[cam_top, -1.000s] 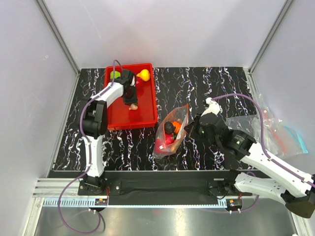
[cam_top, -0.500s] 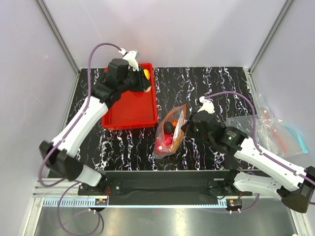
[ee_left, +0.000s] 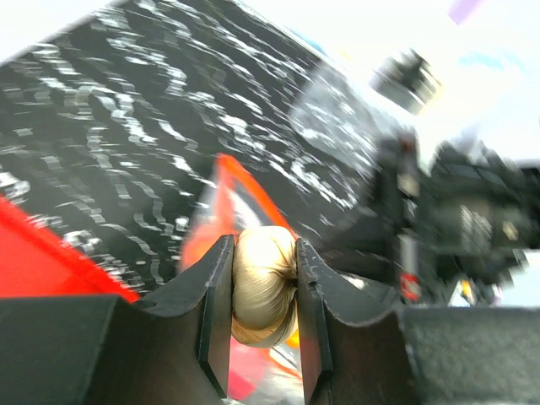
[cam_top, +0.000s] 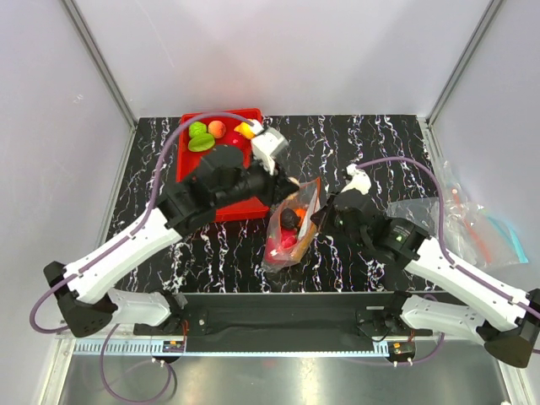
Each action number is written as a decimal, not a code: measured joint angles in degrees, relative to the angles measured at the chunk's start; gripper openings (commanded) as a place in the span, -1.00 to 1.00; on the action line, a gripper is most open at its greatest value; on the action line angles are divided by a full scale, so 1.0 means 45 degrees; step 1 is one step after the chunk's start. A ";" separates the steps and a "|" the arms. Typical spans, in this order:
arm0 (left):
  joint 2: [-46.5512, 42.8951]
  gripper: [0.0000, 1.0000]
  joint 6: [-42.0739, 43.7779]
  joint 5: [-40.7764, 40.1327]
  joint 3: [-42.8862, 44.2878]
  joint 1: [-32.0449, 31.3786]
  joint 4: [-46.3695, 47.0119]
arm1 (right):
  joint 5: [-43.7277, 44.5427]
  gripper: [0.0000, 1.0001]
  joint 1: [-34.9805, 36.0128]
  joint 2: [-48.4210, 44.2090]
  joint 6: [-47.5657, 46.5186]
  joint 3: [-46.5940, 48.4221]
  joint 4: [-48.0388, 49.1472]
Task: Place the food in the zip-top bag and seal the zipper
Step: Place the fake vegetable in the zipper food storage bag, then zip the zipper food storage bag at the center of the board.
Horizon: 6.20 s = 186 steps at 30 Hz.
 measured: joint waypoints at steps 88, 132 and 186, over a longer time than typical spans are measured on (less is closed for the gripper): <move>-0.7708 0.98 -0.0214 -0.0680 -0.9976 -0.0296 0.3546 | 0.0078 -0.99 0.0000 -0.1370 -0.0165 -0.0379 0.0685; -0.6484 -0.68 0.1821 -0.0136 -1.3221 -0.2200 0.9029 | 0.0087 -0.97 0.0000 -0.1681 -0.0170 -0.0379 0.0748; -0.8592 -1.00 0.1146 -0.1200 -1.4256 -0.1860 0.9510 | -1.1565 0.07 0.0131 0.3759 -1.7563 0.5610 -0.0821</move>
